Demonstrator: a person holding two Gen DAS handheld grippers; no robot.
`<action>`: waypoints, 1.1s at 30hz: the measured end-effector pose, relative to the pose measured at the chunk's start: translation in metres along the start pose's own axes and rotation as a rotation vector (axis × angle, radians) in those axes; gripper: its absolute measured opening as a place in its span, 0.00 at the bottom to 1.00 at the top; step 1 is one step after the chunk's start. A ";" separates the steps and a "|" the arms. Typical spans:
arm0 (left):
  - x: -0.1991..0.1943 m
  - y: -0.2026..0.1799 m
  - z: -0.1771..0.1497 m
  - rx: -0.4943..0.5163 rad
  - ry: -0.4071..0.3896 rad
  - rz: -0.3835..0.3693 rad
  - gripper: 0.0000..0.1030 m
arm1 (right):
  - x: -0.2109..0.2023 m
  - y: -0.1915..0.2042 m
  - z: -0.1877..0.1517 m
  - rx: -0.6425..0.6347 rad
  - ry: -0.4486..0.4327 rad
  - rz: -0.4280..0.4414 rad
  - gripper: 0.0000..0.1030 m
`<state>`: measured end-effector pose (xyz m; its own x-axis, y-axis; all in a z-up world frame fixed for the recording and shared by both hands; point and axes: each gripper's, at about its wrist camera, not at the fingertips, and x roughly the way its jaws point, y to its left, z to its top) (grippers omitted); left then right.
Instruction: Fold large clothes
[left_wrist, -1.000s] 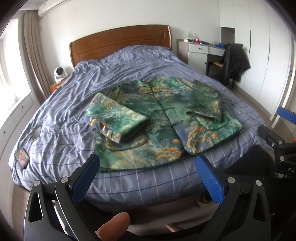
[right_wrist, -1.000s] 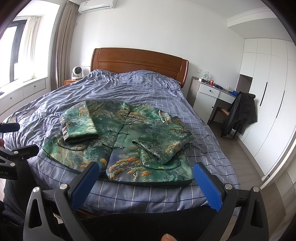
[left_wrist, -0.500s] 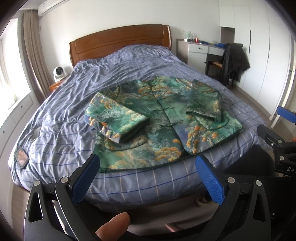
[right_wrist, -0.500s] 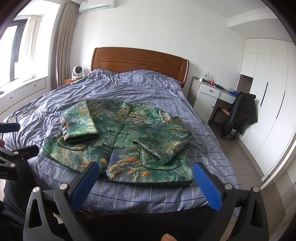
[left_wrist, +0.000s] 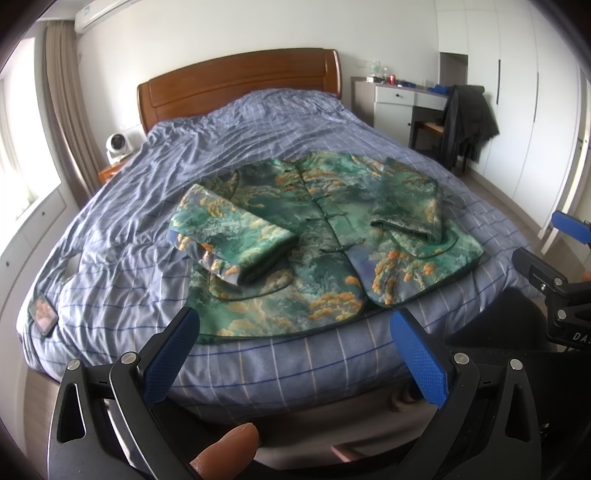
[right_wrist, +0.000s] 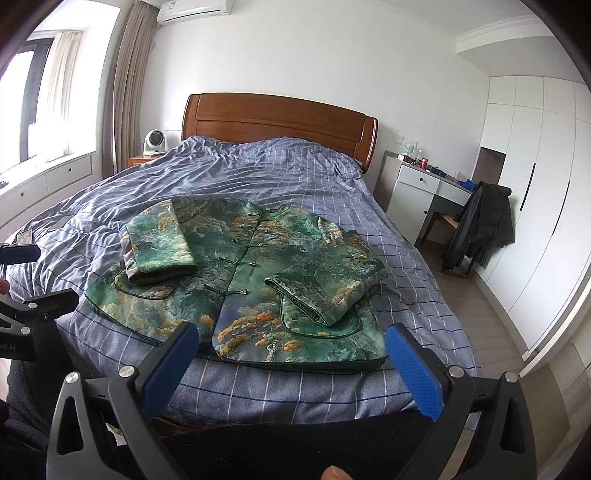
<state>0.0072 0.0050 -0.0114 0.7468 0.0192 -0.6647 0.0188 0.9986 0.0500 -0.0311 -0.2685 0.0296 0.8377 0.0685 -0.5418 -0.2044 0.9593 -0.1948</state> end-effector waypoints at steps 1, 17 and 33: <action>0.000 -0.001 0.000 0.000 0.000 0.000 1.00 | 0.003 0.001 -0.002 -0.001 0.003 0.000 1.00; 0.003 0.001 -0.003 0.006 0.006 0.000 1.00 | 0.014 0.005 -0.002 -0.002 0.039 0.009 1.00; 0.006 0.004 -0.005 0.007 0.013 0.000 1.00 | 0.026 0.006 -0.001 -0.001 0.065 0.019 1.00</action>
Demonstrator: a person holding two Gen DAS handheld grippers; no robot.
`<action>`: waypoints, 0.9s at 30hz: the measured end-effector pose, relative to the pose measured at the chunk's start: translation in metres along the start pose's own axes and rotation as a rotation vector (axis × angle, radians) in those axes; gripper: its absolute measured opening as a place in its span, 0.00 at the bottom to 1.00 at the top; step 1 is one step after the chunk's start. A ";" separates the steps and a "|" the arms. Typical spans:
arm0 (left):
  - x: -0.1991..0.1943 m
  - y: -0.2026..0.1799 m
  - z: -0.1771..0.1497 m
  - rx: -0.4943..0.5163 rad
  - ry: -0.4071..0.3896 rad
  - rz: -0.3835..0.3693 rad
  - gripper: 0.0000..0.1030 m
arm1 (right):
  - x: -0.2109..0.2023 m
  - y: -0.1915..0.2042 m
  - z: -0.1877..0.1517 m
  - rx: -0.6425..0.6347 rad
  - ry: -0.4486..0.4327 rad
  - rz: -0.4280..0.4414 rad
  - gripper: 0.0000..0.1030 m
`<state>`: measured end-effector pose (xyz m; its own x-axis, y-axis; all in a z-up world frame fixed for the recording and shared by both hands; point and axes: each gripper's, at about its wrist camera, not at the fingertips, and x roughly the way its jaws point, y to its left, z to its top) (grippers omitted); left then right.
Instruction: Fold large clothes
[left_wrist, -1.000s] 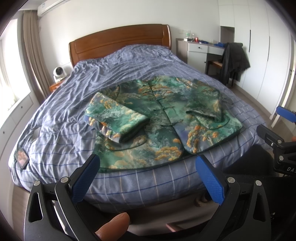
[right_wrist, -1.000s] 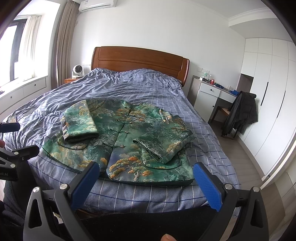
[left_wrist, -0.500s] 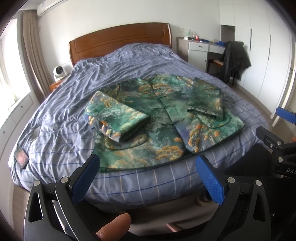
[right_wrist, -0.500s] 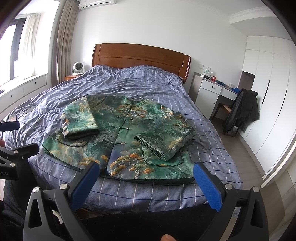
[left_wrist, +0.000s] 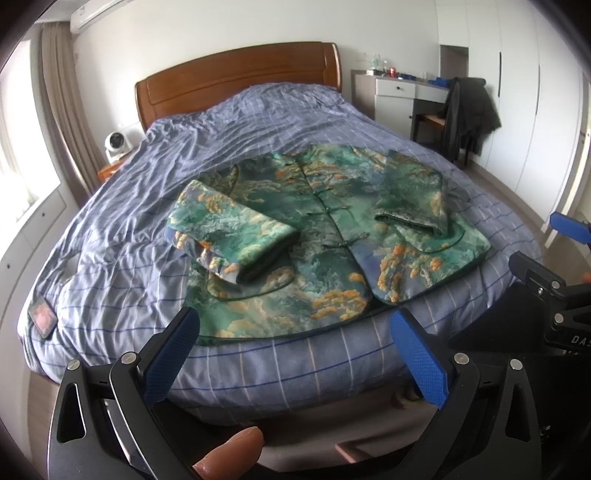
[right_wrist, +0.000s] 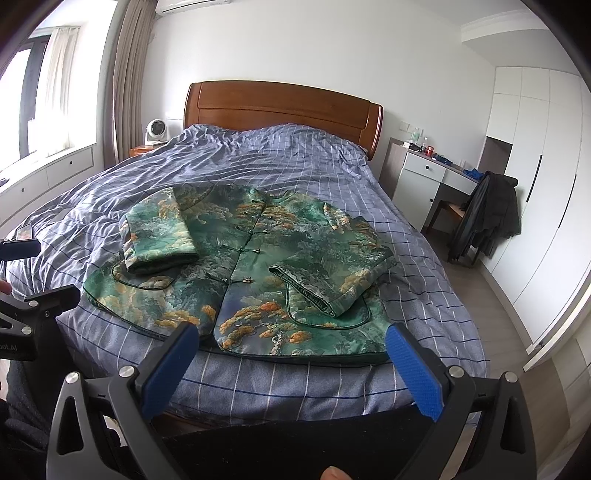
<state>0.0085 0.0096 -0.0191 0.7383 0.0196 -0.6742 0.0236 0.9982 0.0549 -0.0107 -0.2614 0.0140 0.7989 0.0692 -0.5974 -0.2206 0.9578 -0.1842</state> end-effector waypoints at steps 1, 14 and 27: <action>0.000 -0.001 0.001 0.000 -0.001 0.000 1.00 | 0.001 0.000 0.000 0.000 0.001 0.001 1.00; 0.006 0.004 -0.001 0.000 0.003 0.006 1.00 | 0.003 0.003 -0.001 -0.004 0.005 0.003 1.00; 0.020 0.010 0.003 -0.001 0.034 0.026 1.00 | 0.012 0.008 0.004 -0.029 0.020 0.016 1.00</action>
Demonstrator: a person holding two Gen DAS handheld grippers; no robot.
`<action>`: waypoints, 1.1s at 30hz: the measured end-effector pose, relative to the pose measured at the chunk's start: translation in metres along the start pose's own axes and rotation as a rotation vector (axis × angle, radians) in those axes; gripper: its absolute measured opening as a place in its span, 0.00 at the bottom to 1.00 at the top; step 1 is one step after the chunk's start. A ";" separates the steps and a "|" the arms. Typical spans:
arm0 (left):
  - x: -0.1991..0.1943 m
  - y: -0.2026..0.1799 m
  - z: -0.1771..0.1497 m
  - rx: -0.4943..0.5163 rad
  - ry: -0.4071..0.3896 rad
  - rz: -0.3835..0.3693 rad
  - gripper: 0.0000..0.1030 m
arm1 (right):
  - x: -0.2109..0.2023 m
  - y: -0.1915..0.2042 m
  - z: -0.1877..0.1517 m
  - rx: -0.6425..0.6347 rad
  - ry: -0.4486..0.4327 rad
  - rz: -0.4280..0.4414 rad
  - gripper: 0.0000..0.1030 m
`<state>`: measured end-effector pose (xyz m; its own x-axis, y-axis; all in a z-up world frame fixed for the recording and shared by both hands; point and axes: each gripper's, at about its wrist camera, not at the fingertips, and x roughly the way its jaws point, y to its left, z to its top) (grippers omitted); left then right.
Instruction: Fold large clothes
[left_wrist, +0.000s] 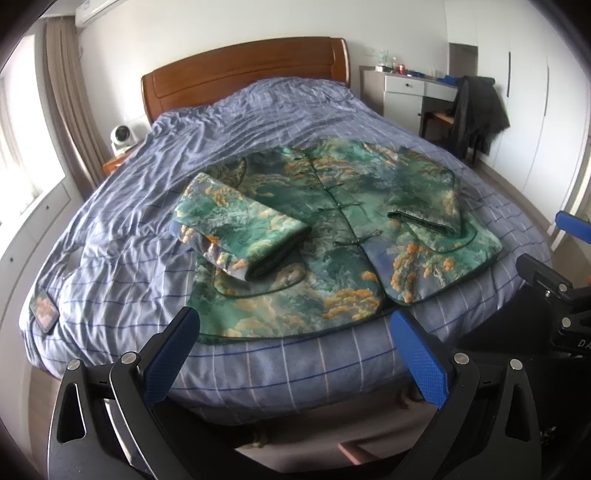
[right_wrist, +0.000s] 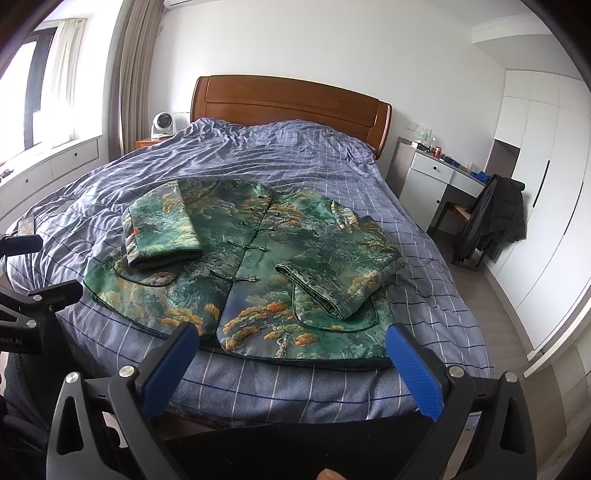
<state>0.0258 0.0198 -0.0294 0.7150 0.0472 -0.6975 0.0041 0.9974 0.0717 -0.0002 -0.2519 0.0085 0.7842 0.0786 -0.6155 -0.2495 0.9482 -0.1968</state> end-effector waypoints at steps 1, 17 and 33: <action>0.000 -0.001 0.000 0.001 0.000 -0.001 1.00 | 0.001 0.000 0.001 -0.003 0.002 0.003 1.00; 0.007 -0.006 0.008 0.016 0.000 0.034 1.00 | 0.017 -0.012 0.023 -0.033 -0.025 0.002 1.00; 0.010 -0.010 0.011 0.034 0.006 0.039 1.00 | 0.026 -0.031 0.027 -0.036 -0.031 -0.031 1.00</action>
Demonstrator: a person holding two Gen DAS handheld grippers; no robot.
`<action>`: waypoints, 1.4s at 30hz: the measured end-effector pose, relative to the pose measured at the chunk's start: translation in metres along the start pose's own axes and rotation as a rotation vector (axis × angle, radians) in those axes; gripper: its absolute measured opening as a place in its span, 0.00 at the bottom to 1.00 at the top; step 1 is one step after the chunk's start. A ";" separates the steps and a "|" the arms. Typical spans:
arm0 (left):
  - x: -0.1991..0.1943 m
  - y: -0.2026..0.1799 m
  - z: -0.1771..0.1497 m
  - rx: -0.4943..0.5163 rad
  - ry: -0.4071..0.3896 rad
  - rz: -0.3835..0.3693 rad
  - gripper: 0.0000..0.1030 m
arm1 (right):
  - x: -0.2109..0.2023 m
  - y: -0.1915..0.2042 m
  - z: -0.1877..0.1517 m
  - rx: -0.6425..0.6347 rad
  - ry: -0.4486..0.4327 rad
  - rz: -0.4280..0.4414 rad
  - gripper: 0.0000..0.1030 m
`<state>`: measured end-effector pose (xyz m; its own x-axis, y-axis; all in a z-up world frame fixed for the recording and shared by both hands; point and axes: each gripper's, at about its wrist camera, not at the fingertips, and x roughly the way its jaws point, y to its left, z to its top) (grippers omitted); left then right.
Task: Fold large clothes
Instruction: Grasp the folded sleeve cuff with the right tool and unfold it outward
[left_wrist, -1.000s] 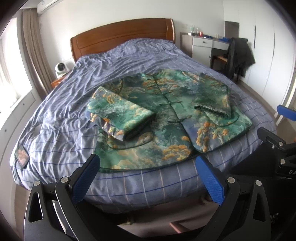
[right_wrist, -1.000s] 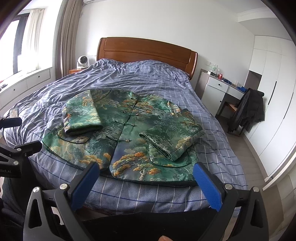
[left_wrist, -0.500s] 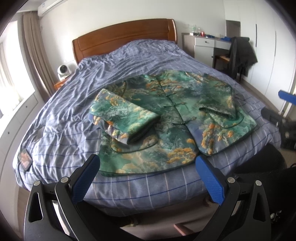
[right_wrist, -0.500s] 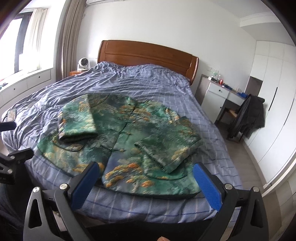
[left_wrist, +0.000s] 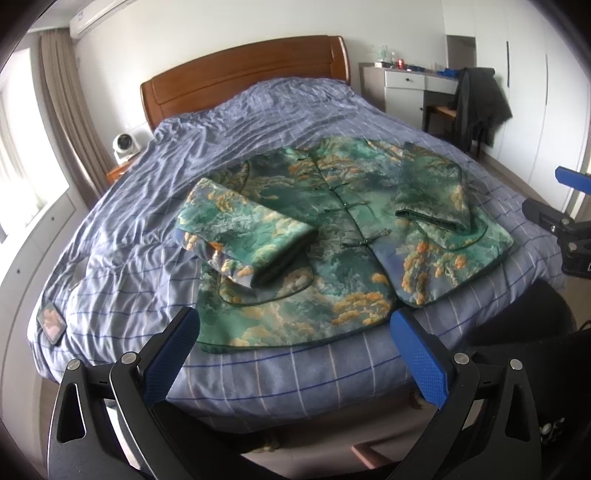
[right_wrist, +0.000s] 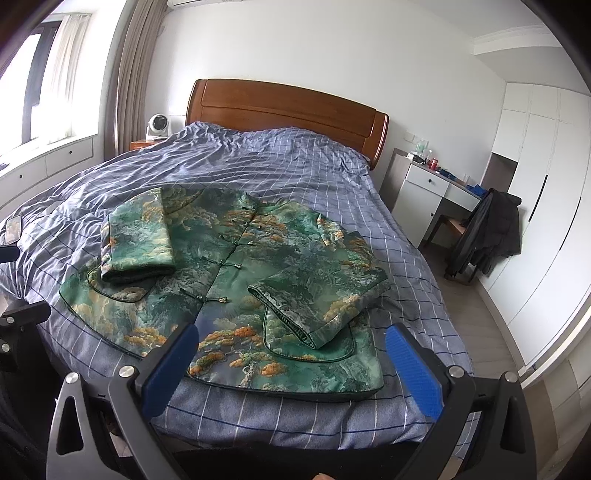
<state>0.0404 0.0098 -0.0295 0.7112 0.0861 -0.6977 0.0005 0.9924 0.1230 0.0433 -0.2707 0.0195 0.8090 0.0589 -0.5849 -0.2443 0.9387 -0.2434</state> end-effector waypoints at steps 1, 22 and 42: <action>0.000 0.000 0.000 0.000 0.000 0.001 1.00 | -0.001 -0.002 0.001 0.002 -0.011 0.002 1.00; 0.007 -0.006 -0.003 0.011 0.017 0.005 1.00 | 0.154 -0.010 0.011 -0.242 0.108 0.193 1.00; 0.028 -0.007 0.007 0.002 0.077 0.003 1.00 | 0.171 -0.206 0.026 0.316 0.017 -0.026 0.08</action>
<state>0.0654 0.0043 -0.0446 0.6547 0.0956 -0.7498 -0.0002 0.9920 0.1263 0.2465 -0.4451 -0.0102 0.8028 0.0304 -0.5954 -0.0436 0.9990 -0.0077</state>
